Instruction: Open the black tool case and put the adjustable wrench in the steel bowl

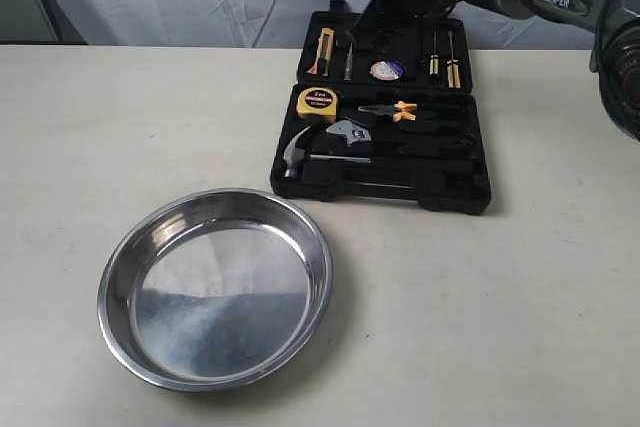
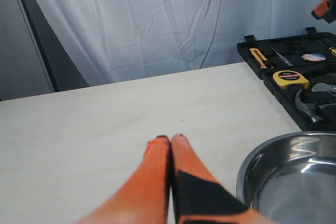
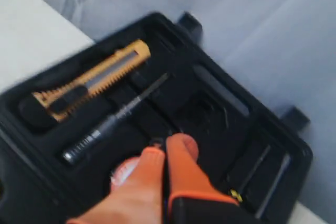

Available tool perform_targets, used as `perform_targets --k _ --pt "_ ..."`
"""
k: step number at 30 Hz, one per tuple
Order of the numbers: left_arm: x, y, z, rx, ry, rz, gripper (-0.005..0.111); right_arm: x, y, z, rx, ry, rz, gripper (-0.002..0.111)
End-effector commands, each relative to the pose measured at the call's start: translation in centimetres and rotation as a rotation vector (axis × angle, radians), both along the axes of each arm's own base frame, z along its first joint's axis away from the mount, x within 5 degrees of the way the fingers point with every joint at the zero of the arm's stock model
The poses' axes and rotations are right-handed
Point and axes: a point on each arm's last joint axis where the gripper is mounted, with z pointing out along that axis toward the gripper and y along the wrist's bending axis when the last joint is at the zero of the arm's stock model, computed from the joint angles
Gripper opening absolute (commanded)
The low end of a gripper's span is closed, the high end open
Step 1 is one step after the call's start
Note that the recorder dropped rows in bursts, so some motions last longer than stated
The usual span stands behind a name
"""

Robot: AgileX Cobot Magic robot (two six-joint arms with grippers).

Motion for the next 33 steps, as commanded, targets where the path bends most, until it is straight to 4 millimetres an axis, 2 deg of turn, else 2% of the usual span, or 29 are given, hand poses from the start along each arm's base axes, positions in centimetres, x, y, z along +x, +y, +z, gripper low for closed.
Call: perform_targets --k 1,5,9,11,15,18,20,23,26,29,30,33 --pt "0.0 0.0 0.1 -0.003 -0.004 -0.001 0.000 0.0 -4.9 -0.4 -0.049 0.184 -0.238 -0.001" --pt "0.0 0.0 0.1 -0.003 -0.004 -0.001 0.000 -1.4 -6.2 0.3 -0.098 0.417 -0.320 -0.001" --pt "0.0 0.0 0.1 -0.003 -0.004 -0.001 0.000 -3.5 -5.5 1.0 -0.109 0.678 -0.222 -0.001" --pt "0.0 0.0 0.1 -0.003 -0.004 -0.001 0.000 -3.7 -4.5 1.2 -0.046 0.693 -0.121 -0.001" --pt "0.0 0.0 0.1 -0.003 -0.004 -0.001 0.000 -4.1 -2.9 1.4 0.105 0.736 -0.028 -0.001" --pt "0.0 0.0 0.1 -0.003 -0.004 -0.001 0.000 -4.3 -1.7 1.1 0.157 0.750 0.046 -0.001" --pt "0.0 0.0 0.1 -0.003 -0.004 -0.001 0.000 -4.4 -1.3 1.1 0.140 0.739 0.101 -0.001" --pt "0.0 0.0 0.1 -0.003 -0.004 -0.001 0.000 -4.7 -0.2 1.1 0.046 0.682 0.282 0.000" --pt "0.0 0.0 0.1 -0.003 -0.004 -0.001 0.000 -5.1 1.0 1.1 -0.052 0.621 0.460 0.014" --pt "0.0 0.0 0.1 -0.003 -0.004 -0.001 0.000 -5.5 2.1 1.0 -0.134 0.592 0.544 0.041" --pt "0.0 0.0 0.1 -0.003 -0.004 -0.001 0.000 -5.7 2.4 0.8 -0.195 0.583 0.563 0.047" --pt "0.0 0.0 0.1 -0.003 -0.004 -0.001 0.000 -6.0 2.9 0.4 -0.350 0.575 0.572 0.048"
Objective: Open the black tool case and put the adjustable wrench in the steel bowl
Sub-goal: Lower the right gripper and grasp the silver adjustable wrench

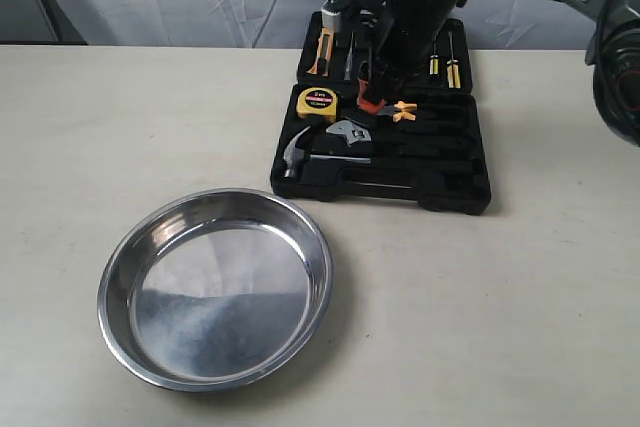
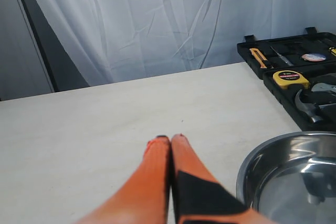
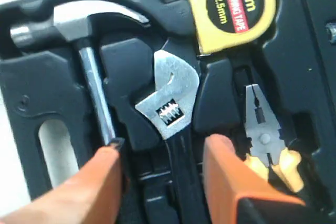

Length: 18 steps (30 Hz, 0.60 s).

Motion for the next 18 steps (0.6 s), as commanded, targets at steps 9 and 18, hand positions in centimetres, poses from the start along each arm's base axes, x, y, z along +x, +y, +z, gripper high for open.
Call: perform_targets --k 9,18 --pt "0.0 0.0 0.1 -0.003 -0.004 -0.001 0.000 -0.4 1.2 -3.5 -0.321 -0.057 0.171 0.049" --pt "0.0 0.0 0.1 -0.003 -0.004 -0.001 0.000 -0.3 1.2 -6.0 -0.337 -0.008 0.179 0.049"
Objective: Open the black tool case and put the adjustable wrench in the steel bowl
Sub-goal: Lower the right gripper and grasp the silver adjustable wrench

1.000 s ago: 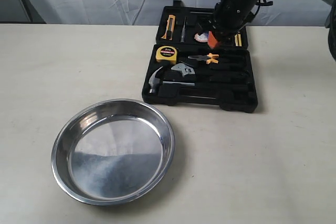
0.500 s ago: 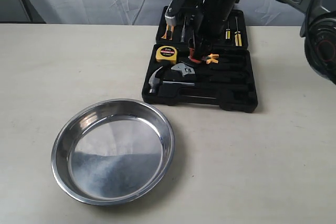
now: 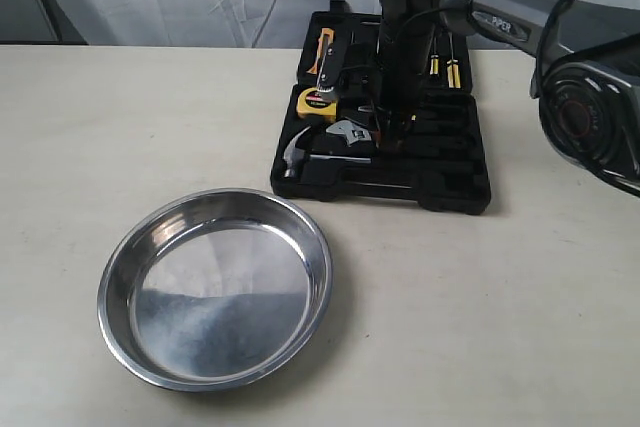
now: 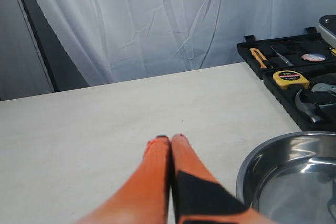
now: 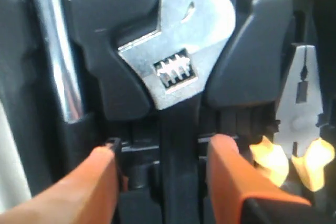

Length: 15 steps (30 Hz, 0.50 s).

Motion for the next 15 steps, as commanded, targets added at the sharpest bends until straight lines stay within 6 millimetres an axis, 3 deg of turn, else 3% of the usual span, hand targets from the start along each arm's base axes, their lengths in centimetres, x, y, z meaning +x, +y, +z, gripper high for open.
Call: perform_targets --k 1,10,12,15 --pt "0.0 0.0 0.1 -0.003 -0.004 -0.001 0.000 0.0 0.0 -0.9 -0.014 0.016 0.009 0.049" --pt "0.0 0.0 0.1 -0.003 -0.004 -0.001 0.000 0.3 0.1 -3.1 -0.017 0.023 0.010 0.047" --pt "0.0 0.0 0.1 -0.003 -0.004 -0.001 0.000 0.3 0.1 -3.4 -0.019 0.028 0.010 0.037" --pt "0.0 0.0 0.1 -0.003 -0.004 -0.001 0.000 0.2 0.1 -3.4 -0.022 0.037 0.010 0.013"
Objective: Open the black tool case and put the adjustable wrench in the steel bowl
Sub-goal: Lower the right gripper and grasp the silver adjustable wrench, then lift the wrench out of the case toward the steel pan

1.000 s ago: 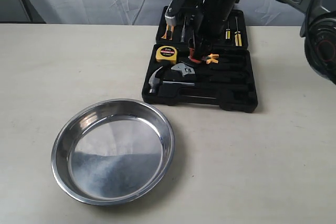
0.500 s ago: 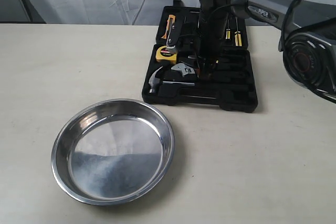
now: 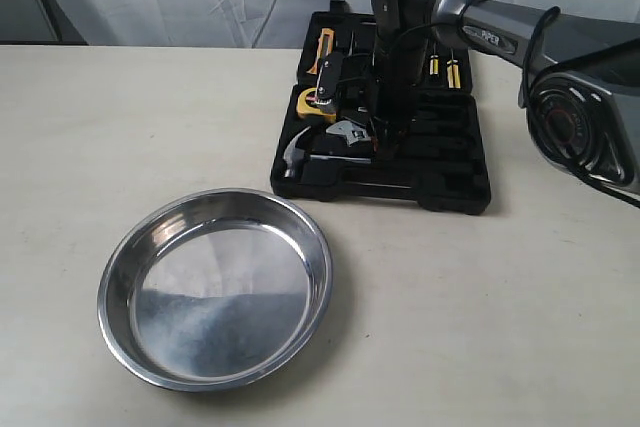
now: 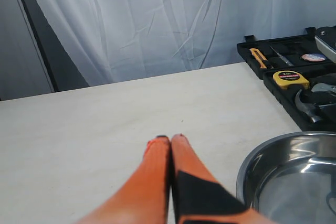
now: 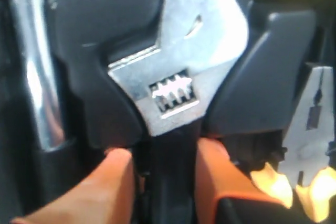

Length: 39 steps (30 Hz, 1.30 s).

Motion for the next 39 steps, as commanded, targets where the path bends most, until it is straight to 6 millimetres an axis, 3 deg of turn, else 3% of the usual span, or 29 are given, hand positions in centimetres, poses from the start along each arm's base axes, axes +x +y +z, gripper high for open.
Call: perform_targets --k 1,2,7,21,35,39 --pt "0.0 0.0 0.1 -0.003 -0.004 -0.001 0.000 -0.1 -0.3 -1.3 -0.018 0.037 -0.017 0.004" --pt "0.0 0.0 0.1 -0.003 -0.004 -0.001 0.000 -0.2 -0.3 -1.3 -0.019 0.041 -0.025 -0.001" --pt "0.0 0.0 0.1 -0.003 -0.004 -0.001 0.000 -0.3 -0.3 -0.5 -0.018 0.042 -0.027 0.000" --pt "0.0 0.0 0.1 -0.003 -0.004 -0.001 0.000 -0.6 -0.1 5.2 0.061 -0.049 -0.035 0.000" --pt "0.0 0.0 0.1 -0.003 -0.004 -0.001 0.000 -0.9 0.9 5.9 0.207 -0.017 -0.071 0.000" --pt "0.0 0.0 0.1 -0.003 -0.004 -0.001 0.000 -1.6 2.0 7.5 0.336 0.033 -0.087 0.000"
